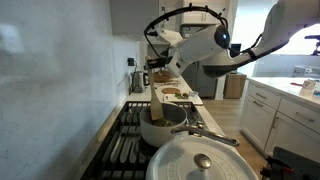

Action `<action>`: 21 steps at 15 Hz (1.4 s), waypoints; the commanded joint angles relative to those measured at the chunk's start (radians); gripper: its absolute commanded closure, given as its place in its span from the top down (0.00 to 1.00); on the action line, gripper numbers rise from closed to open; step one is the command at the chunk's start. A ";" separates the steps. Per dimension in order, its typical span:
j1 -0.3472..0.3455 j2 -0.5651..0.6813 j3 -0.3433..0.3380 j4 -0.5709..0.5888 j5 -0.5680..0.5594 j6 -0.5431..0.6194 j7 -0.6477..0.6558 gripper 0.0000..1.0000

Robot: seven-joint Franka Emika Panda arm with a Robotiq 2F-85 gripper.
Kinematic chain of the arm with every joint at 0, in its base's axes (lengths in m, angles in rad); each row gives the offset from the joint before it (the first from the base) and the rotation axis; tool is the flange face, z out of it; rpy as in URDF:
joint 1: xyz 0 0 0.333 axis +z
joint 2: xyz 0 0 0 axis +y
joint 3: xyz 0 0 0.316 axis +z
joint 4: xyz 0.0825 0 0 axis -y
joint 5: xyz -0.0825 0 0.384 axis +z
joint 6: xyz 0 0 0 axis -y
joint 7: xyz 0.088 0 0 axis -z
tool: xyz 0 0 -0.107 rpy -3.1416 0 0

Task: Remove the wooden spatula from the chopping board, place the spatula in the open grey pot on the right side of the stove, stir the contents of the pot with the spatula, remove the spatula from the pot and put it on the chopping board

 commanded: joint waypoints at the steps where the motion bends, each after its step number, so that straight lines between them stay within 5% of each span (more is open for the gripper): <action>1: -0.019 -0.049 0.027 -0.049 0.042 -0.061 -0.111 0.07; 5: 0.008 -0.064 0.019 -0.068 0.218 -0.133 -0.305 0.07; 11: -0.005 -0.052 0.106 -0.046 0.552 -0.289 -0.538 0.07; 21: 0.008 -0.024 0.135 0.019 0.769 -0.353 -0.528 0.07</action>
